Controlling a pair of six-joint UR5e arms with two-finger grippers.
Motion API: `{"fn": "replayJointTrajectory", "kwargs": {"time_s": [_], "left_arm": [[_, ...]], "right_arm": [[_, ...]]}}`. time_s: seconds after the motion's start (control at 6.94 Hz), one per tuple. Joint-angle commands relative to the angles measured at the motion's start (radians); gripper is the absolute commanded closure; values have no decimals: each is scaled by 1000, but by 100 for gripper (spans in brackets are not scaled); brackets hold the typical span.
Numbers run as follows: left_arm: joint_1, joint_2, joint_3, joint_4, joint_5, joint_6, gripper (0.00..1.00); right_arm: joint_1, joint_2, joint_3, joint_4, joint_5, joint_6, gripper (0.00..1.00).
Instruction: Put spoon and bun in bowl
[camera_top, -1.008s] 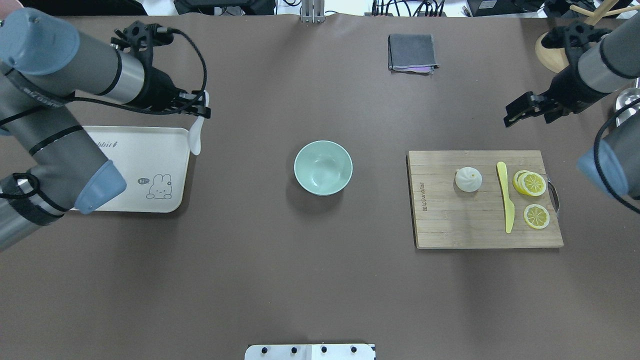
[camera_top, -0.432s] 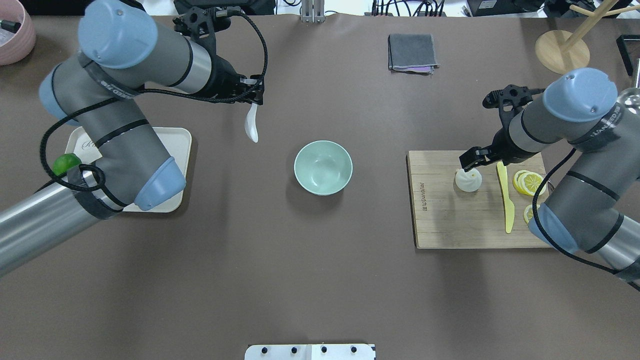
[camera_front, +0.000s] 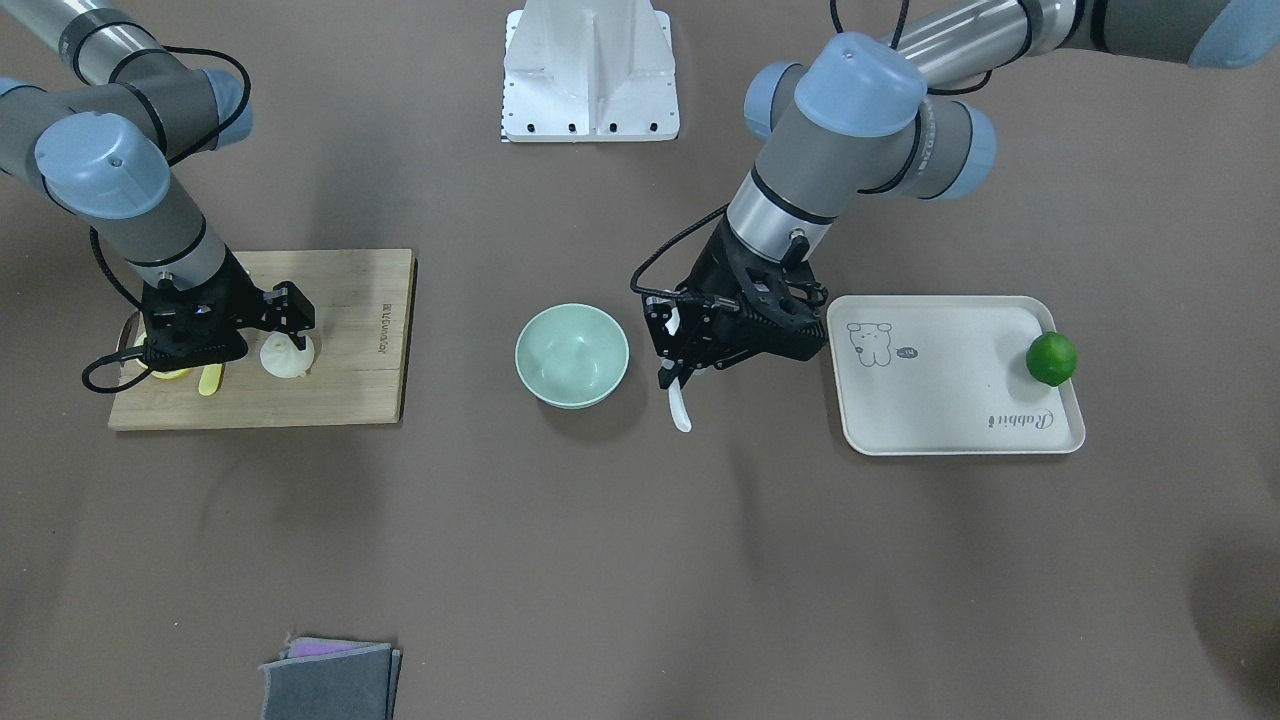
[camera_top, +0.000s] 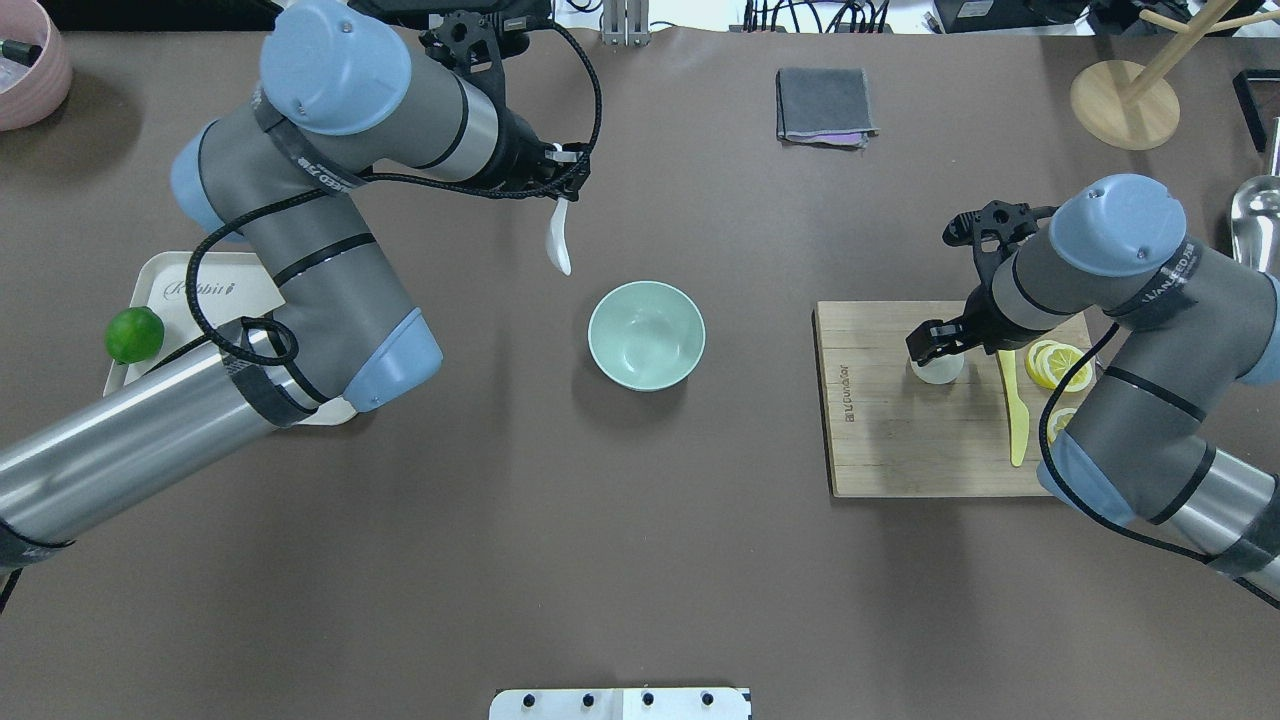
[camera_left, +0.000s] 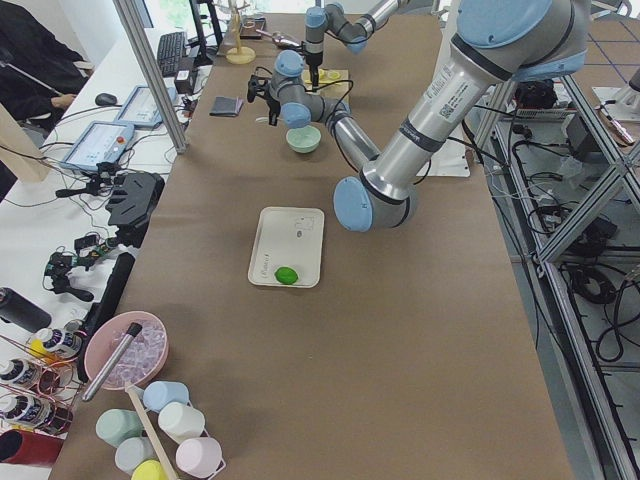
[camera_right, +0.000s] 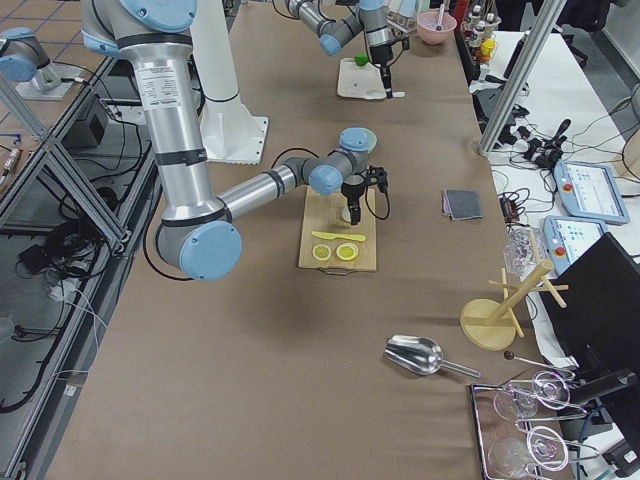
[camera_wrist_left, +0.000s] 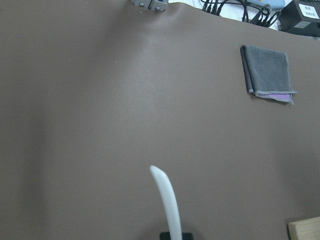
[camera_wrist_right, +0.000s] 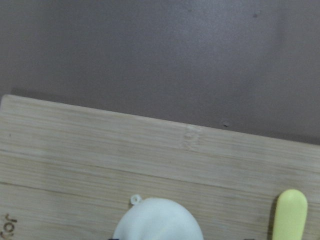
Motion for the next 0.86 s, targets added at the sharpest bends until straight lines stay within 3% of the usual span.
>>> {"fn": "replayJointTrajectory", "kwargs": {"time_s": [0.0, 0.29, 0.72], "left_arm": [[26, -42, 37, -6, 55, -4, 100], [26, -67, 92, -26, 58, -2, 100], [99, -111, 195, -116, 187, -37, 100]], "right_arm": [[-13, 3, -3, 1, 2, 25, 99], [10, 7, 39, 0, 11, 40, 100], [65, 64, 38, -11, 54, 66, 100]]}}
